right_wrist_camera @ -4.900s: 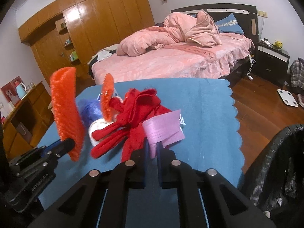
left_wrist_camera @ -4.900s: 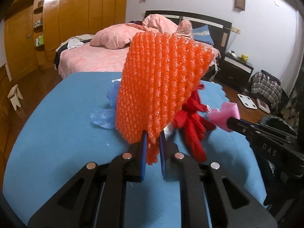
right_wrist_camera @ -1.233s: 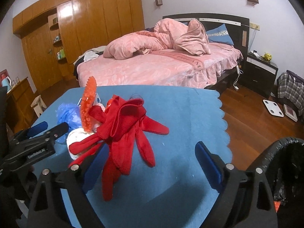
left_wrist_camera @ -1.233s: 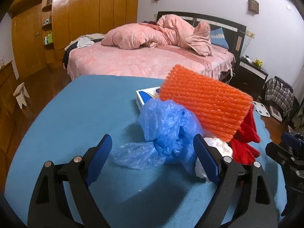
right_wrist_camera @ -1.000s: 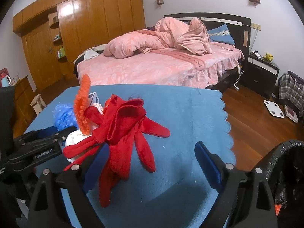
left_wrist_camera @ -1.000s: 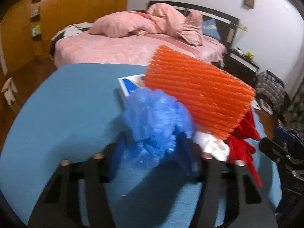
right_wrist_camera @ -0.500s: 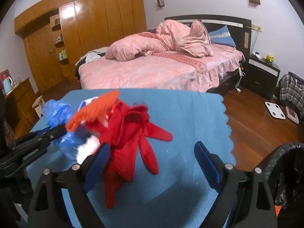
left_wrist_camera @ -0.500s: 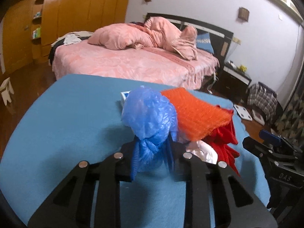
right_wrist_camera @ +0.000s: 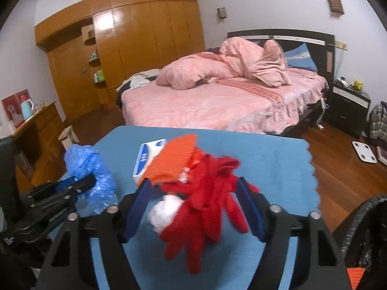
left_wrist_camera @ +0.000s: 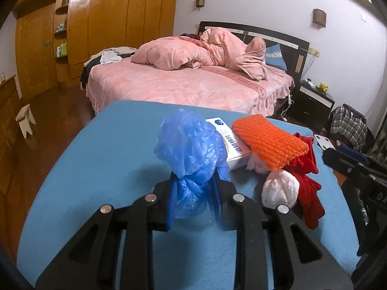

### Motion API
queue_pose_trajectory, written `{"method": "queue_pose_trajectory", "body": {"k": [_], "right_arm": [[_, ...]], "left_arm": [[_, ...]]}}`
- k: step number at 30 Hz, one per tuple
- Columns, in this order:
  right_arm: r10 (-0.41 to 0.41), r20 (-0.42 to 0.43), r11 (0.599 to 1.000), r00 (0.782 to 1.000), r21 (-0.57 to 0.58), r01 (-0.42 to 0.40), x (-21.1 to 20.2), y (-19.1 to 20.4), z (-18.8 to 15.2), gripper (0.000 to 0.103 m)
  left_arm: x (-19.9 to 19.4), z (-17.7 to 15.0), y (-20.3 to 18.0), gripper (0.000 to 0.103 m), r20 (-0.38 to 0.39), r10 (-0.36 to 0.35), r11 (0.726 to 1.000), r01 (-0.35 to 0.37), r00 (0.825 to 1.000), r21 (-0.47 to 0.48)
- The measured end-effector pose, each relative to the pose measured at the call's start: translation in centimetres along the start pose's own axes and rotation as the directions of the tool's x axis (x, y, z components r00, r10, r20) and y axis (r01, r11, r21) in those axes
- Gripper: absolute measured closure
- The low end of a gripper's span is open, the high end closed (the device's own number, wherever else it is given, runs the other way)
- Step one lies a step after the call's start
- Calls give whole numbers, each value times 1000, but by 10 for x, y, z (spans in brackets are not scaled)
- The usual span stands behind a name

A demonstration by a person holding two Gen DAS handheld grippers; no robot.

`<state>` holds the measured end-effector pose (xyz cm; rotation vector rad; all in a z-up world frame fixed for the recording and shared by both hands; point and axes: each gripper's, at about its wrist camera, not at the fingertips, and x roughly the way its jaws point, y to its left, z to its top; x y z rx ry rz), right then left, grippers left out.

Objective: Collect trash
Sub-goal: 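Grasp the white tissue ball with the right gripper while the left gripper holds the blue bag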

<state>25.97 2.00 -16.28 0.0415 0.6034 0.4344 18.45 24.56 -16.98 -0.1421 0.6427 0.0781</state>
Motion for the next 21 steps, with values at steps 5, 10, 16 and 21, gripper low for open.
{"method": "queue_pose_trajectory", "body": {"k": [5,10,16,21], "right_arm": [[75,-50,997,996,-17,-76,10,23,-13,57],[101,-112,994,989,-25,-104,26,35,-28,61],[24,-140,999,990,-31,-29,36,30,-39,59],[-6,-170,999,985,-32,0,46,24,-45,52]], "left_arm": [[-1,-2,10,79,-12,9,1000,-9,1000,-8],[2,-8,16,79,-32,8,1000,-9,999,-24],[6,-13,15,79,-52,-3,1000,1,999,-26],[10,-18,15,79,-68,-8,1000,6,998,-31]]}}
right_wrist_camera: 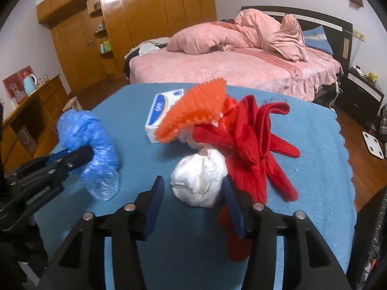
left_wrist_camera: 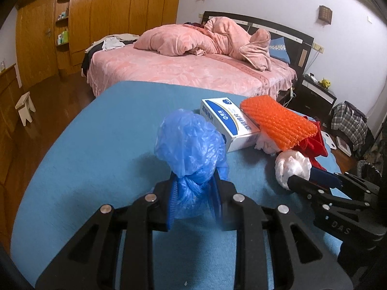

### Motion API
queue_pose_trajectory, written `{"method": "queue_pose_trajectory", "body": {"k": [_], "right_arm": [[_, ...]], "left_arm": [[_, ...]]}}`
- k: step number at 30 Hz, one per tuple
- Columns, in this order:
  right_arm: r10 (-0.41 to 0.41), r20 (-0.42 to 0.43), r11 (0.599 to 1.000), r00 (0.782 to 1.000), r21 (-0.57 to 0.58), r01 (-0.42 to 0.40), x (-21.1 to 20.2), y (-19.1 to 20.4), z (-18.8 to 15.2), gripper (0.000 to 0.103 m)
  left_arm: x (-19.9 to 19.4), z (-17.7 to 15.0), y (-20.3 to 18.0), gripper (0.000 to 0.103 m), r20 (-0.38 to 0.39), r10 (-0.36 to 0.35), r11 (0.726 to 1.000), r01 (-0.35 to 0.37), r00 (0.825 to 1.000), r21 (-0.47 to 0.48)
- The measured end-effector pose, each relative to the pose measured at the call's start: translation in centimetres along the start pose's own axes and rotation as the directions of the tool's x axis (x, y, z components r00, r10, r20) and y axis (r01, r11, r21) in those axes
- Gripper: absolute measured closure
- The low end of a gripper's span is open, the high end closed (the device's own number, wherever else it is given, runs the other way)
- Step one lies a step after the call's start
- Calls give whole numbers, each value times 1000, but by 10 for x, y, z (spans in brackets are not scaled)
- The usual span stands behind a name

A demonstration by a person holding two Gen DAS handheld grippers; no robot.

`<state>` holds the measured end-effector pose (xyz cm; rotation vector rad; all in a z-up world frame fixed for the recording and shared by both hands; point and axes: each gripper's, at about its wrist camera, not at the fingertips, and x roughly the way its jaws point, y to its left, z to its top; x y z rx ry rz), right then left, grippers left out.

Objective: Collect trash
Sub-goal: 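Grasp the white tissue ball with the right gripper while the left gripper holds the blue bag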

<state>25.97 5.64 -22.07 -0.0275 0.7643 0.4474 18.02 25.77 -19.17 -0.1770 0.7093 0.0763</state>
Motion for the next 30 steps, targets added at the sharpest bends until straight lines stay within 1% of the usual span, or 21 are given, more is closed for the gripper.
{"method": "queue_pose_trajectory", "body": {"k": [5,6,9,10,13,18,23,30], "right_arm": [[7,-48,1000,999,-9,-7,12,3,-1,53],[10,-49,1000,999,-11,-11,12,4,0,62],[35,-28,999,999,-11,-35,5,3,-1,69],[44,-25,999,999,-12,-44,4,3,0,70],[80,-6,997,997,-10,-80,-7,4,-2,70],[107,11,994,994,-1,-107,-24,7,-4,71],[94,33,996,995,3,-95,-44,4,-6,71],[56,51,998,997,4,-56,-62,-5,-8,71]], "left_arm": [[3,-4,0,79,-12,0,1000,0,1000,-4],[3,-5,0,79,-12,-1,1000,1,1000,-4],[2,-5,0,79,-12,-6,1000,6,1000,1],[1,-4,1,79,-11,-8,1000,8,1000,3],[-5,-4,0,79,-3,-12,1000,12,1000,6],[-15,-9,-1,79,-1,-23,1000,23,1000,15],[-24,-14,-8,79,-7,-34,999,34,999,26],[-36,-17,-27,79,11,-51,998,50,999,46]]}}
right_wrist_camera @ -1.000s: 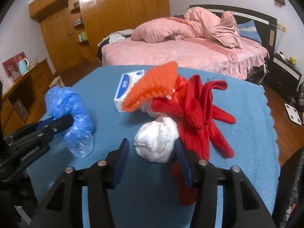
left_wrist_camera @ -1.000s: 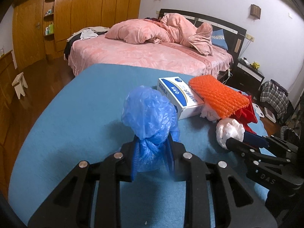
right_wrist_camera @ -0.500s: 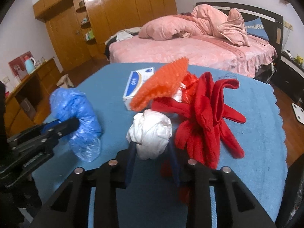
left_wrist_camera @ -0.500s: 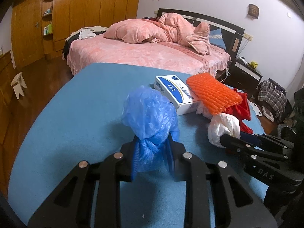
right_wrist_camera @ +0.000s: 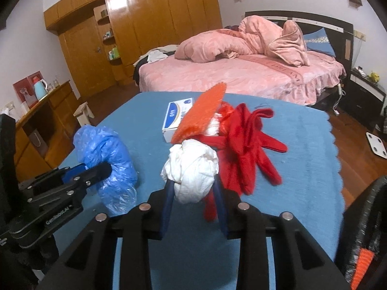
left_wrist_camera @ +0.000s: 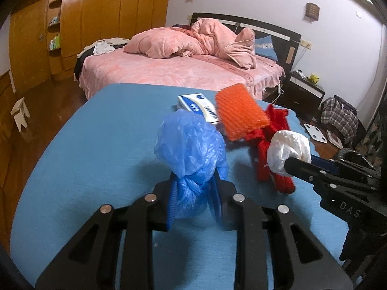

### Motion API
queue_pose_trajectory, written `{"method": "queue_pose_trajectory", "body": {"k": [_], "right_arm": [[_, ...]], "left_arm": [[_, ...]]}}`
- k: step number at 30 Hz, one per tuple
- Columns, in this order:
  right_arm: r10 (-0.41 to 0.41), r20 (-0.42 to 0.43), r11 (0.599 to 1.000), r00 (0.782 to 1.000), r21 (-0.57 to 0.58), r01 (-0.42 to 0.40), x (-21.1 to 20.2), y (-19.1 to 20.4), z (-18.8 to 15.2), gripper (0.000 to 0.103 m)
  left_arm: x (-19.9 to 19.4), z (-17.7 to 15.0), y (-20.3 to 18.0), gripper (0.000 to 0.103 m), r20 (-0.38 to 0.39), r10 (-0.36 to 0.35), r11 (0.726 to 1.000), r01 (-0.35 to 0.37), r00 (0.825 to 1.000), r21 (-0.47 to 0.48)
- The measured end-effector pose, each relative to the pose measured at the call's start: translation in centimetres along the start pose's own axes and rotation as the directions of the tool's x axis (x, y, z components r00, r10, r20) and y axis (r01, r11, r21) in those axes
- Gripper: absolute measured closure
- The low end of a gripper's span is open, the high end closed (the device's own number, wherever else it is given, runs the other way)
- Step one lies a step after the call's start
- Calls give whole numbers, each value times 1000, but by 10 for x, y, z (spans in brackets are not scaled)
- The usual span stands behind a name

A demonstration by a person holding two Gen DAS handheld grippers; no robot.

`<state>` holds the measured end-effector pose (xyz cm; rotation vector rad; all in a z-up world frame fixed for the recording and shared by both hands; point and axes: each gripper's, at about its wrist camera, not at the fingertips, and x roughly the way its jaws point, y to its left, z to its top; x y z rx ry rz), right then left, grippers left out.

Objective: Collect trash
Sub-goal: 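Grasp the white tissue ball with the right gripper while the left gripper holds the blue bag, then carry the blue bag and tissue over the black bin and open both grippers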

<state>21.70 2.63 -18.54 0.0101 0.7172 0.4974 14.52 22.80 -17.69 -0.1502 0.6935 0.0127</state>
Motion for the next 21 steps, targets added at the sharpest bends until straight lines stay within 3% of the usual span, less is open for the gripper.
{"method": "queue_pose_trajectory", "body": {"k": [11,21], "right_arm": [[-67,62,997,996,51,64,-53,-31,-7,71],[-166,103,980,981,126,153,-105,-83,-17,71]], "left_arm": [[-17,3,-49,79,33,-58,997,57,998,53],[-26,6,-115,79,41,-167,980,162,985,114]]}}
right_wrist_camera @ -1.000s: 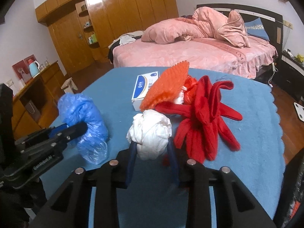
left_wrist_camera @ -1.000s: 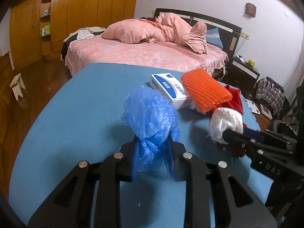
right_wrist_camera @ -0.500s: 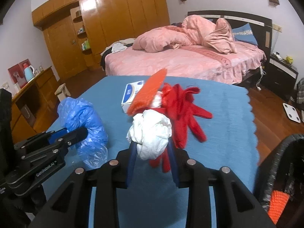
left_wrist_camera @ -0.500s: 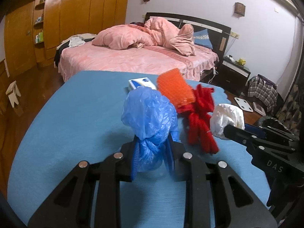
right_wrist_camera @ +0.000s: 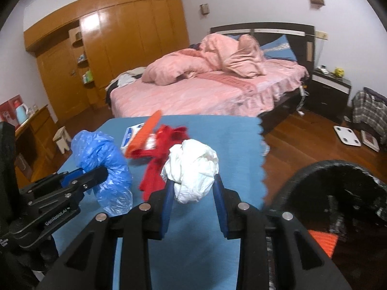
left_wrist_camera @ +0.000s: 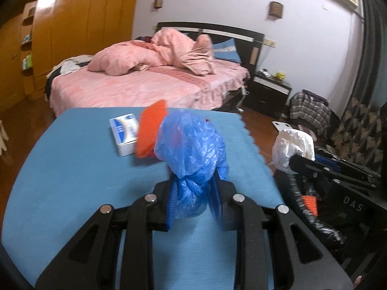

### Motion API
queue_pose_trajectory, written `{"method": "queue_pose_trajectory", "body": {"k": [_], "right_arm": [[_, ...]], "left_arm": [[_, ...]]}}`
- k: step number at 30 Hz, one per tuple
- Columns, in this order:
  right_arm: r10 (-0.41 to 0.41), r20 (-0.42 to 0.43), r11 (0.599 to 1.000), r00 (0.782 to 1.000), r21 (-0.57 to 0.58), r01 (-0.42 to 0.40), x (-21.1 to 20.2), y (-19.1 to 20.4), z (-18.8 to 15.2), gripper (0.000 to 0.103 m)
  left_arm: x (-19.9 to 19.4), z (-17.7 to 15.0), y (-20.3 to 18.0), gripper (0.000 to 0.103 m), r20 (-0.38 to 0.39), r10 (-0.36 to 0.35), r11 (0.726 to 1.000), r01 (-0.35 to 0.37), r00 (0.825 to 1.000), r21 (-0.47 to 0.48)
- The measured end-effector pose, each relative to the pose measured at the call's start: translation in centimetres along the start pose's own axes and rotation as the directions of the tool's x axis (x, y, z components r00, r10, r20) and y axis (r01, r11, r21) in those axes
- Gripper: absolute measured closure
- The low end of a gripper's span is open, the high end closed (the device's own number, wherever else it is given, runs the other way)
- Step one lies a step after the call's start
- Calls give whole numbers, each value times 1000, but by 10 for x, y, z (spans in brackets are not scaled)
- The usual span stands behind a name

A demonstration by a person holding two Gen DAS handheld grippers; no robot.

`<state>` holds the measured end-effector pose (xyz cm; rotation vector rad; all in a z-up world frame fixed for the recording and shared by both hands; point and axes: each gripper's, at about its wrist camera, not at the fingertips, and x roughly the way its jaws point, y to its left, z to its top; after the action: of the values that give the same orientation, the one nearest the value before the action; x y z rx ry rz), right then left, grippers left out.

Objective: Collect trash
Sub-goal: 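Carry the blue bag and tissue over the black bin and open both grippers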

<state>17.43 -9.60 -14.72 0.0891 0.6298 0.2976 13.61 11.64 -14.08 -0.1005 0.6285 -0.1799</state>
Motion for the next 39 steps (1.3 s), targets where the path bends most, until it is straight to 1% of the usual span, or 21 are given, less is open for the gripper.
{"method": "queue_pose_trajectory", "body": {"k": [4,9,17,20,23,26,31,32,33,35,36,37,38,39], "right_arm": [[-60,11,997,998,45,60,-16,-34,-5,71],[-133,23,987,991,94,131,-37,-74,-13,71],[-233,31,961,972,159,225,-65,-130,-25,71],[-264,27,951,964,176,255,-73,-146,-30,71],[-301,19,936,954,196,291,-81,-163,-34,71],[-338,8,919,941,217,328,-89,-180,-40,71],[-386,-5,893,922,250,375,-102,-205,-49,71],[-395,-8,887,919,255,384,-105,-210,-51,71],[-401,-10,884,916,259,390,-106,-212,-53,69],[-421,-18,872,907,268,410,-109,-220,-56,66],[-429,-21,866,903,274,418,-110,-223,-57,63],[-434,-23,863,900,277,423,-110,-225,-58,57],[-442,-23,858,897,281,430,-111,-226,-59,54],[-447,-23,855,894,283,435,-111,-227,-59,49]], "left_arm": [[6,3,-35,79,-1,-57,998,57,998,35],[13,4,-80,79,-5,-126,989,126,992,81],[26,4,-147,79,-26,-231,961,232,973,148],[34,3,-165,79,-39,-261,951,263,965,164],[43,0,-184,79,-62,-300,937,306,952,169],[53,-1,-206,78,-87,-347,918,358,934,171],[66,-8,-235,77,-124,-395,890,413,910,195],[68,-9,-238,76,-134,-400,886,420,907,197],[71,-12,-241,71,-146,-405,883,428,903,195],[76,-14,-243,53,-161,-414,880,439,896,182],[76,-15,-242,40,-158,-414,881,438,897,178],[74,-15,-240,37,-153,-415,882,438,897,175],[74,-15,-238,36,-150,-413,882,436,898,177],[73,-16,-236,32,-147,-403,887,425,903,181]]}}
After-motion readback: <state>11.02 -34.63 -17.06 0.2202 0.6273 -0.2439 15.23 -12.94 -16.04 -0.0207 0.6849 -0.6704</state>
